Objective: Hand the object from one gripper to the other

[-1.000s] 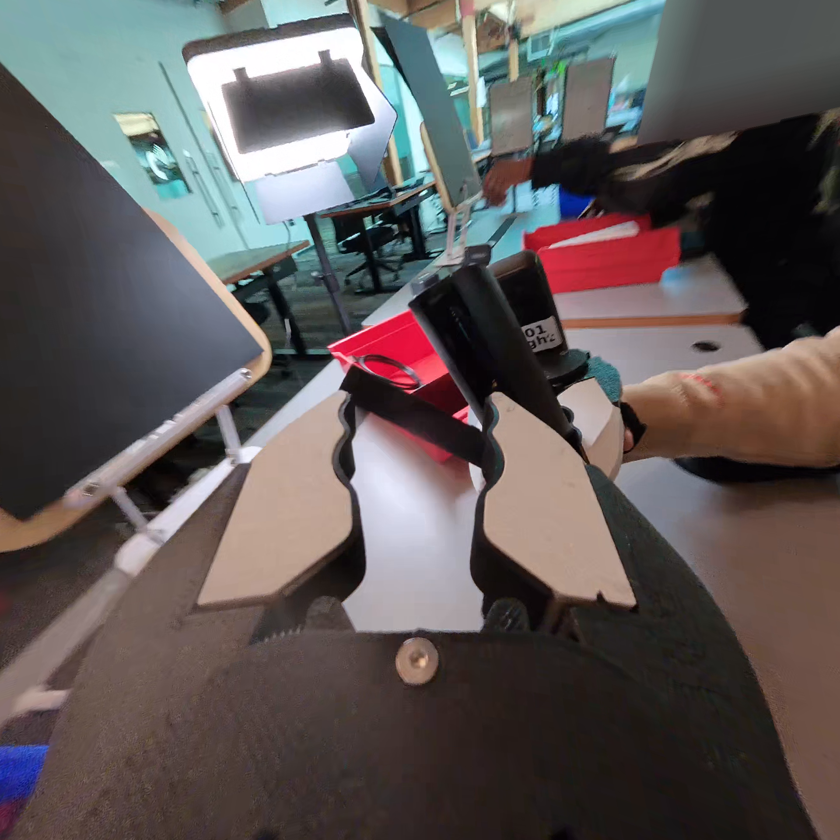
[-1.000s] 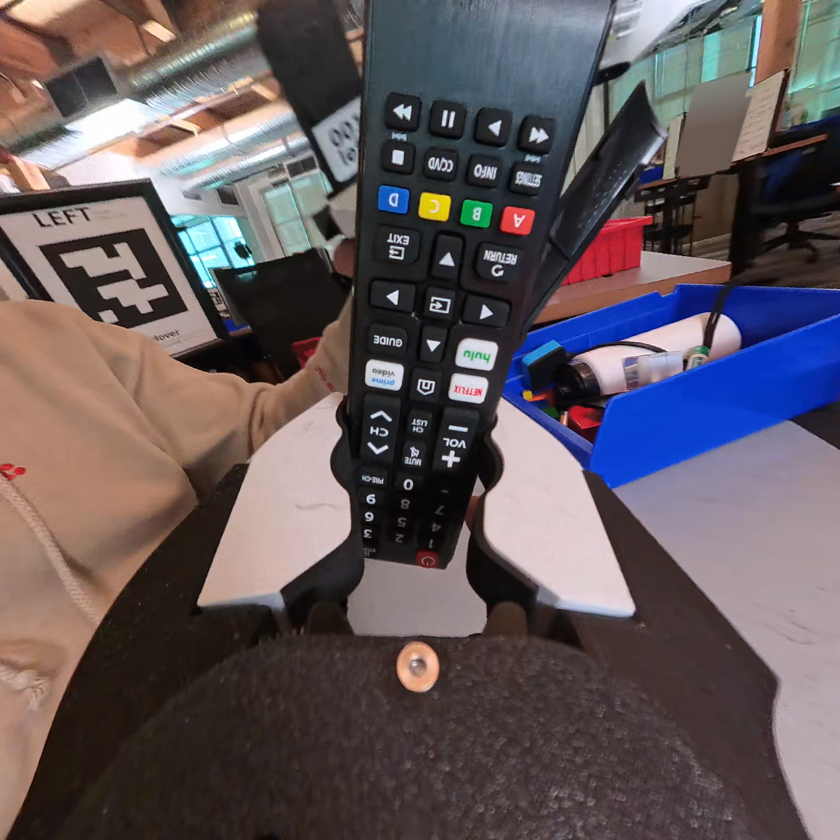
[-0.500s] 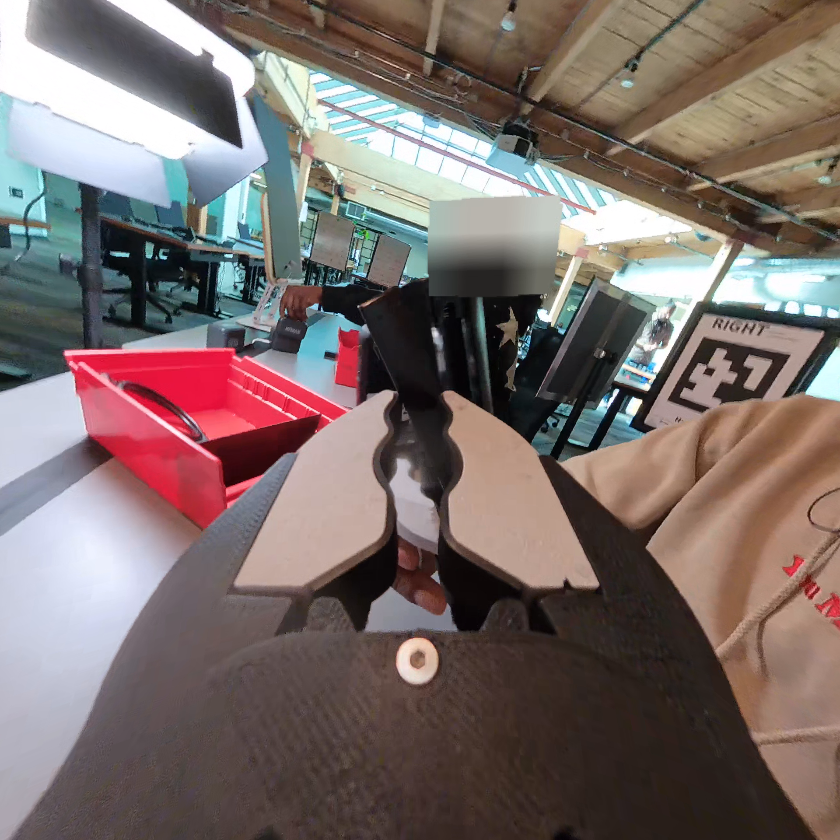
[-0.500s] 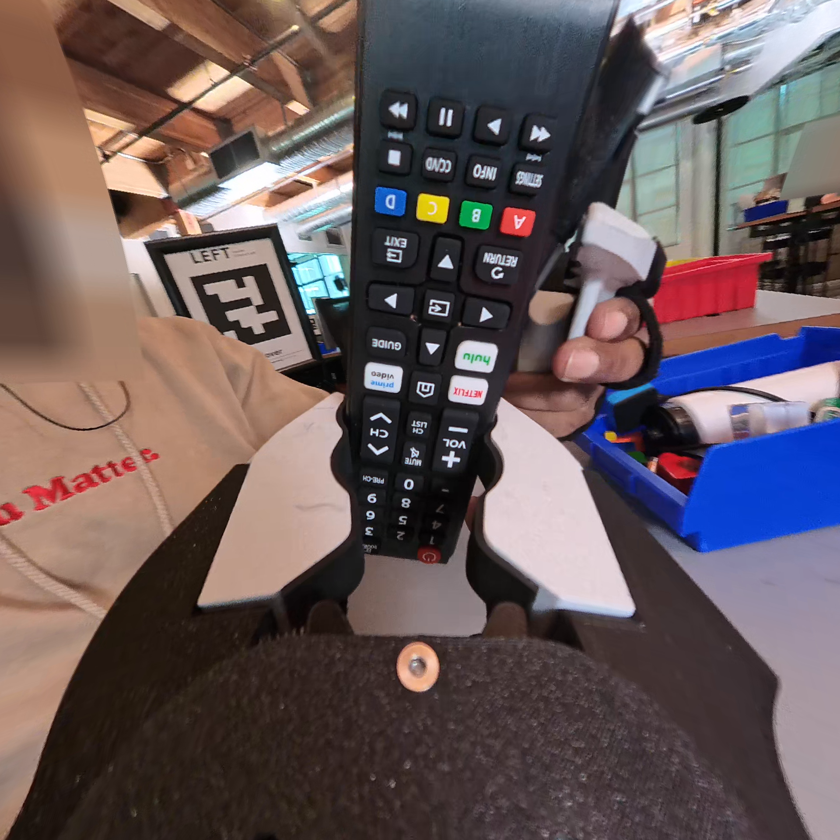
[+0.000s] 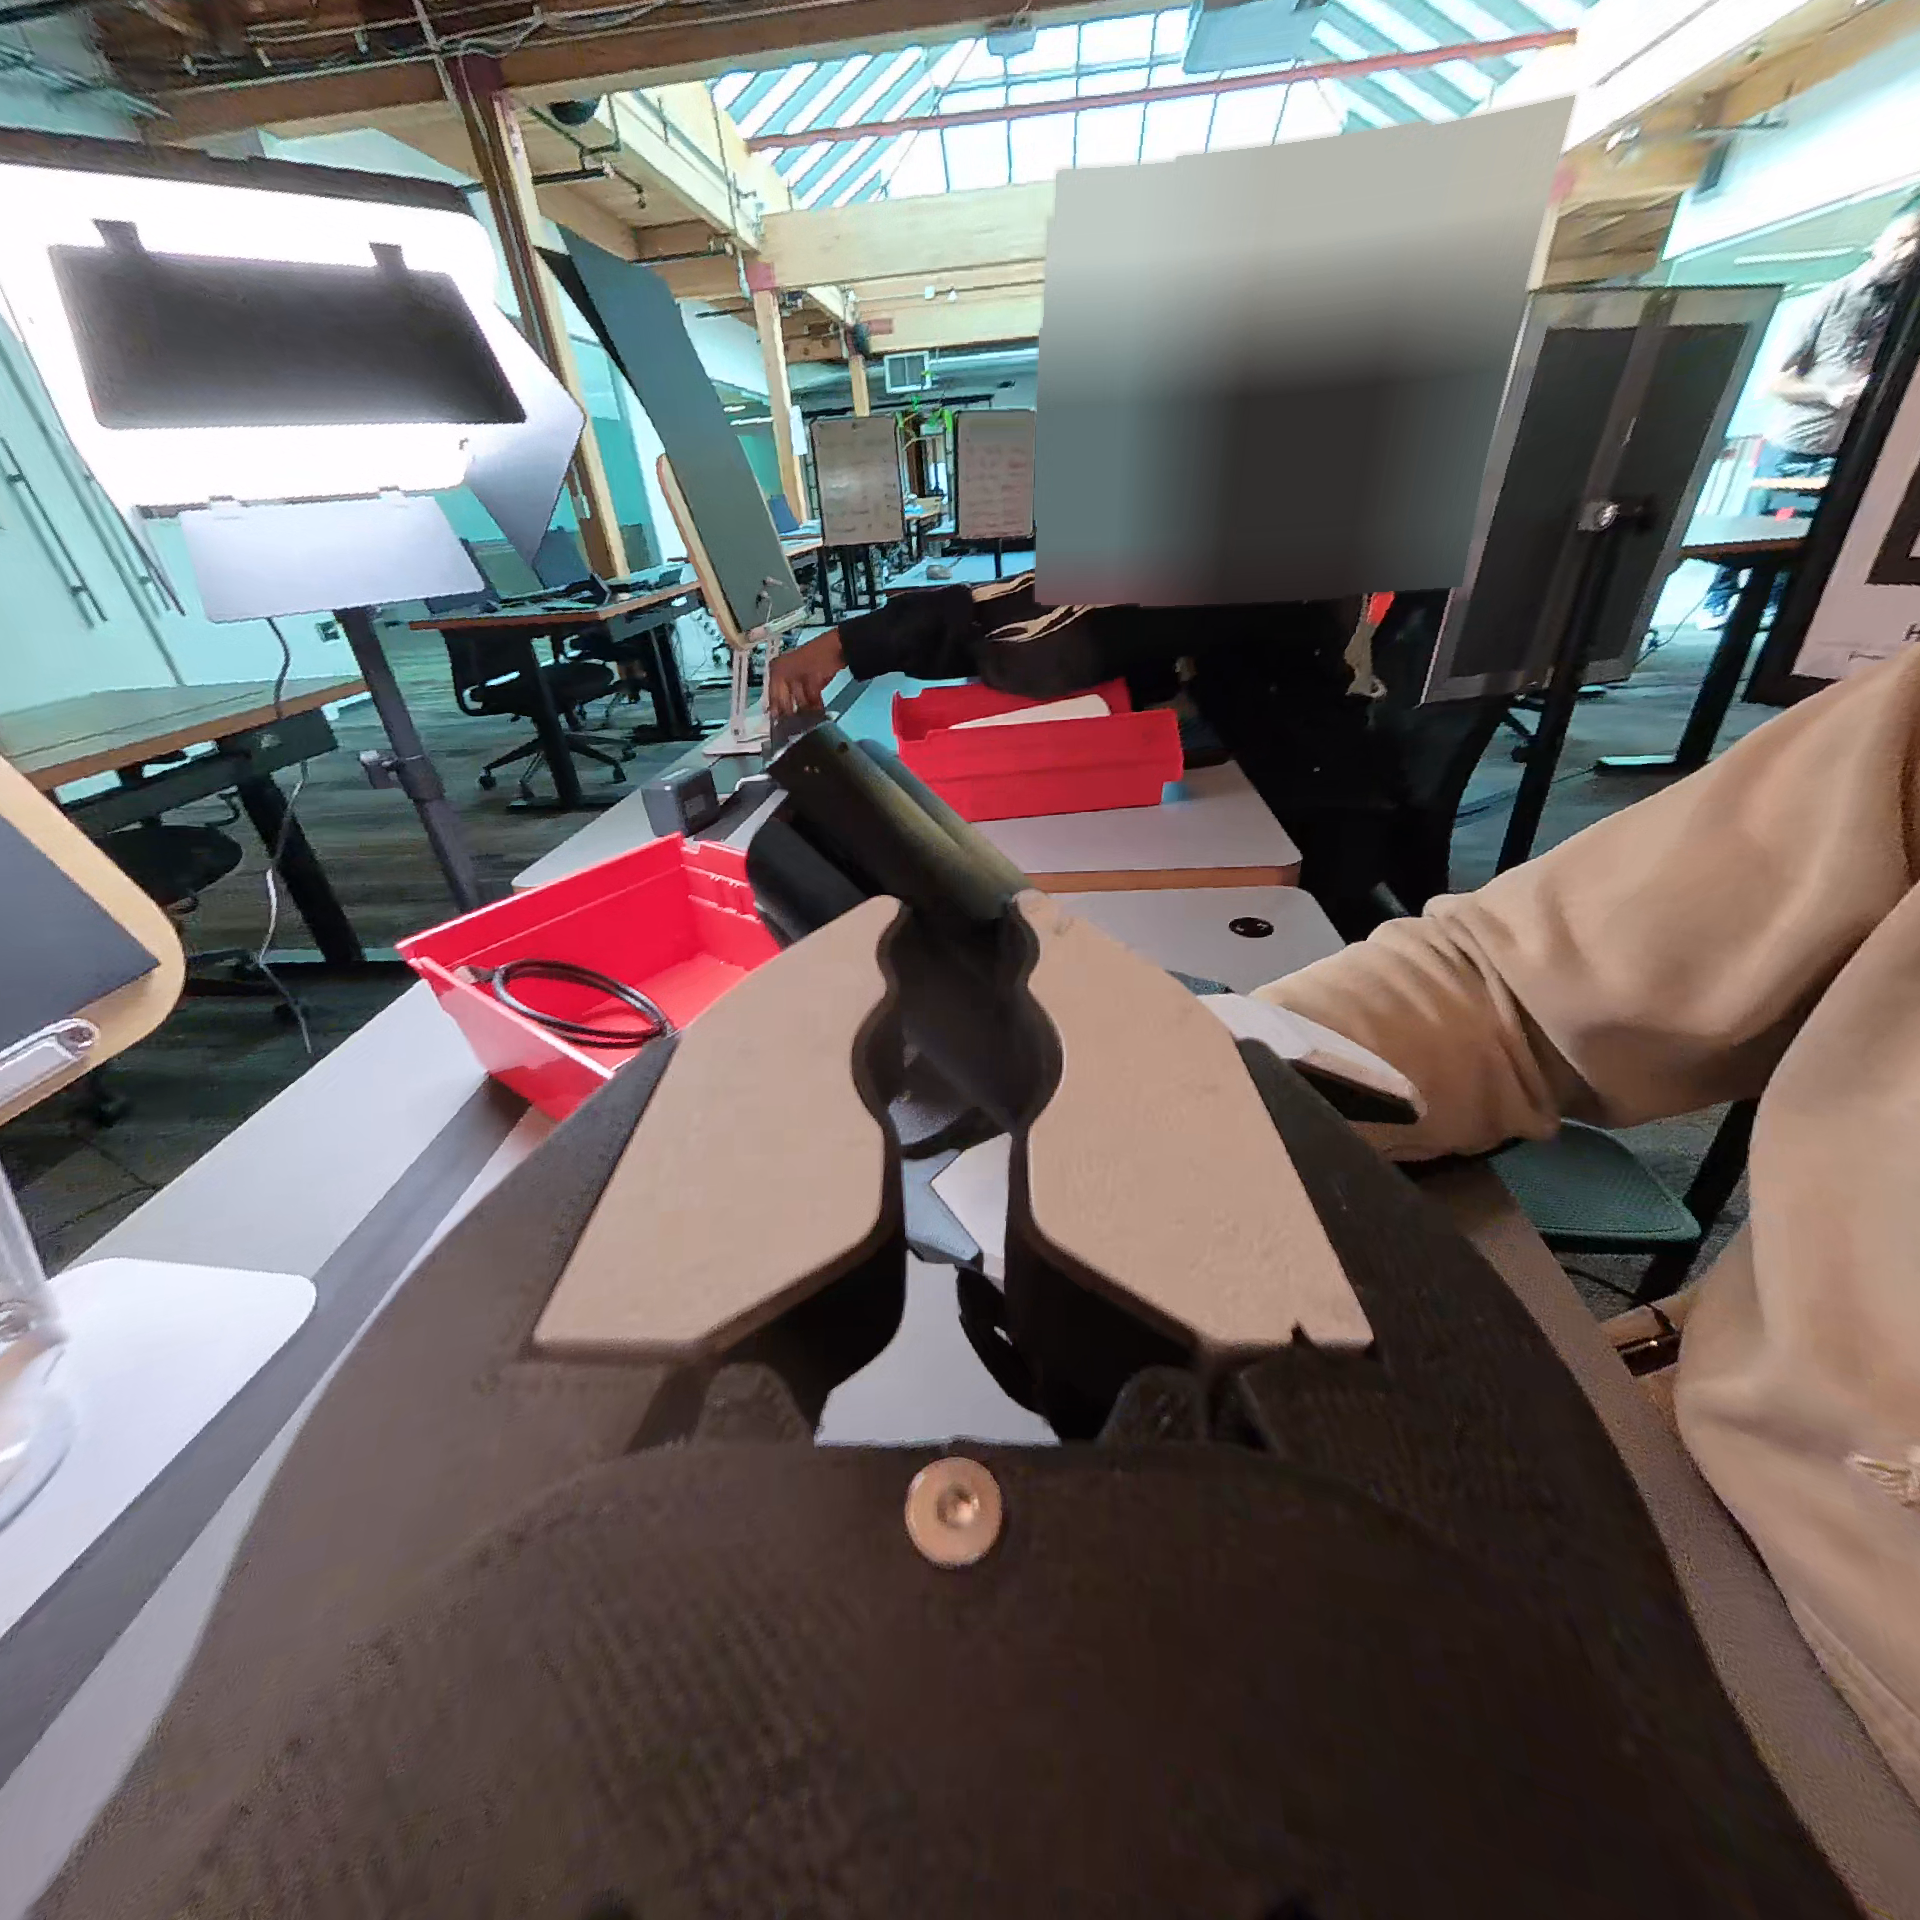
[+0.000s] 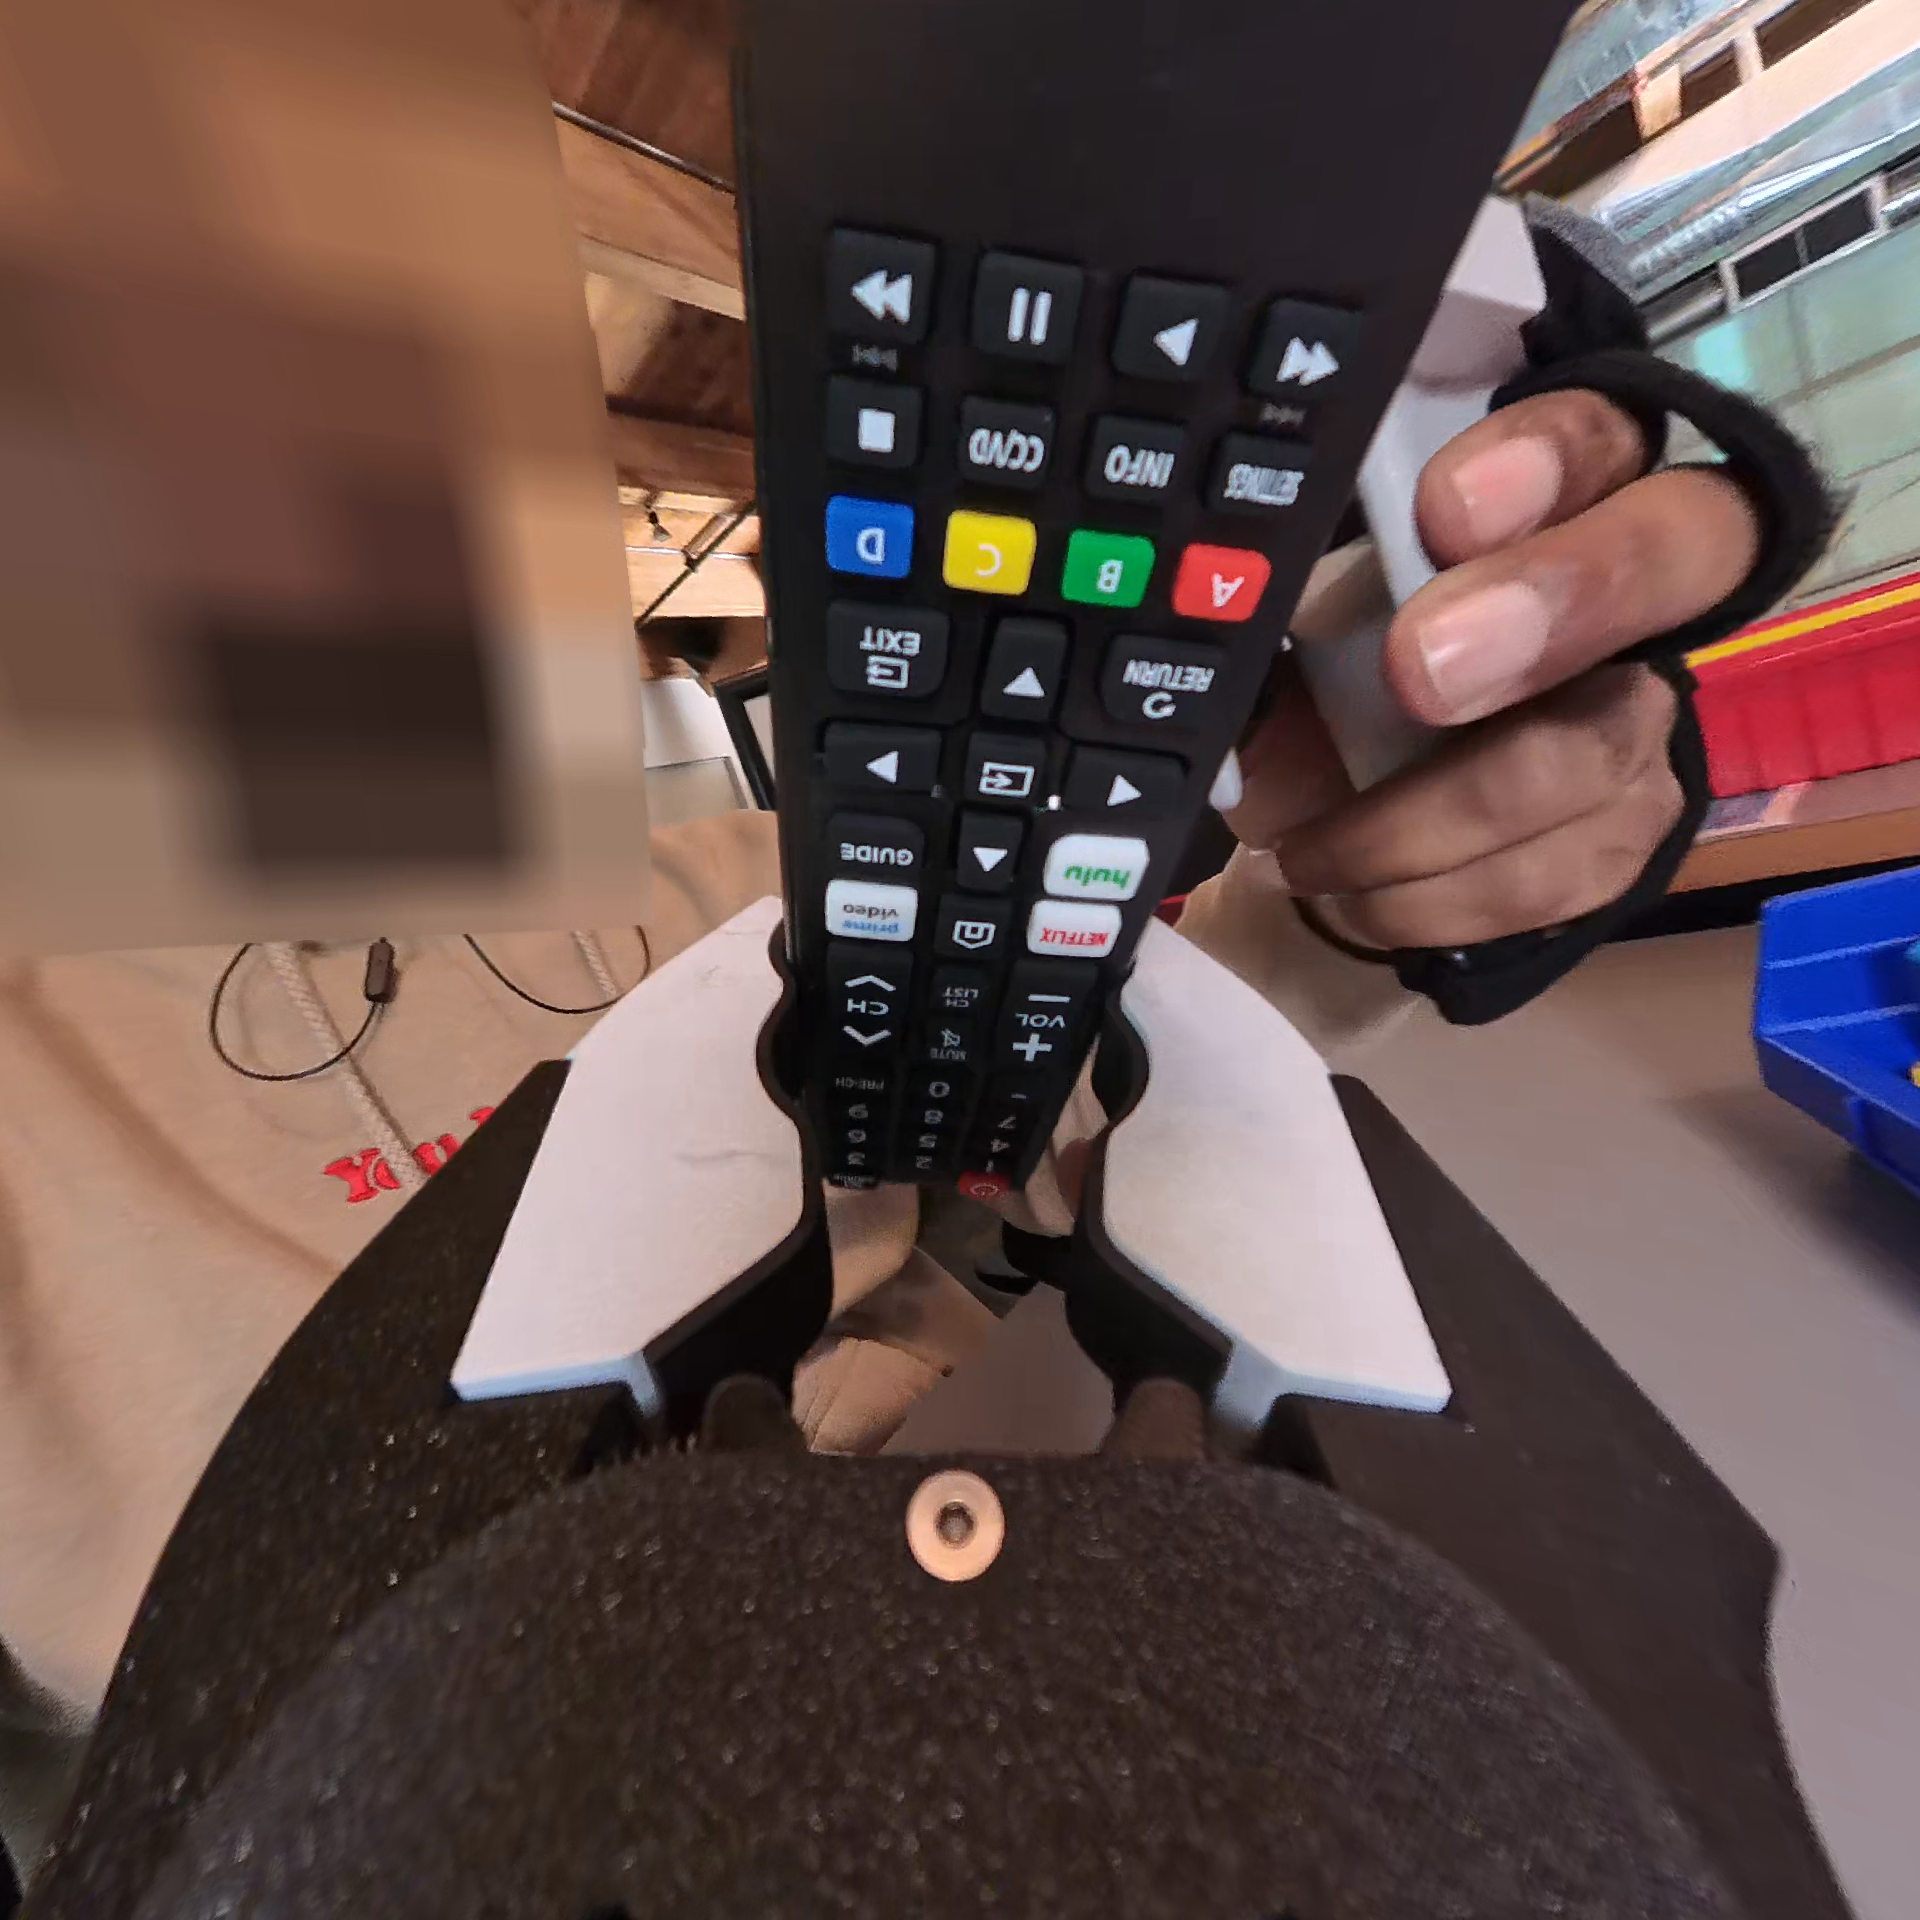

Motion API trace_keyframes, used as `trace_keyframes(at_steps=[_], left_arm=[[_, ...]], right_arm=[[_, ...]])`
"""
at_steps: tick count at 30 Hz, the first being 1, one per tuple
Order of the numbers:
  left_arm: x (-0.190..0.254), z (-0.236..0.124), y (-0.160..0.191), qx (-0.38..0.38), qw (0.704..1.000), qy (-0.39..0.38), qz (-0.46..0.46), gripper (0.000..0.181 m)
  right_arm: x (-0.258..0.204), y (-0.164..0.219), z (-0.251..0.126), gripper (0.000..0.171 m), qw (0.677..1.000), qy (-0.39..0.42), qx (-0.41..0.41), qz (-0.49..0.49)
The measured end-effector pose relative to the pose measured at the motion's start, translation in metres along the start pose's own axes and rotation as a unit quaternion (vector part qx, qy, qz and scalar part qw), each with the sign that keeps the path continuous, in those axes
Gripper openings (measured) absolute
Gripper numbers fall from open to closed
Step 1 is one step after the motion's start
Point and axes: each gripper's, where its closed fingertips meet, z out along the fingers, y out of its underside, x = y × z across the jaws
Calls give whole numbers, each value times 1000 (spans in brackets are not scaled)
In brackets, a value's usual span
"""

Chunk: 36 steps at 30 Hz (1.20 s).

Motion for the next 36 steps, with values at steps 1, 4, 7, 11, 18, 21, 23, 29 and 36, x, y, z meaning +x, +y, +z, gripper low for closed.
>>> trace_keyframes(at_steps=[1,4,7,11,18,21,23,29,36], left_arm=[[1,0,-1,4,1000,4,-1,15],[4,2,-4,20,1000,13,-12,13],[4,1,-7,23,1000,15,-15,11],[-3,4,1,-3,998,7,-70,11],[-7,11,16,-38,998,-23,-51,17],[-4,13,18,-44,998,-17,-50,19],[-2,14,18,-49,998,-16,-46,19],[0,12,17,-68,997,-37,4,23],[-3,11,9,-69,991,-83,79,2]], right_arm=[[-1,1,1,54,1000,-6,0,2],[-3,1,2,53,1000,-14,4,4],[-1,2,0,53,1000,-7,-1,3],[6,5,-5,53,1000,6,-3,7],[2,7,-2,53,1000,5,-14,-5],[3,4,-2,53,1000,7,-4,-8],[3,3,-3,53,1000,6,-1,-7],[1,0,-4,53,1000,8,1,-15],[7,10,-1,53,999,31,-36,-15]])
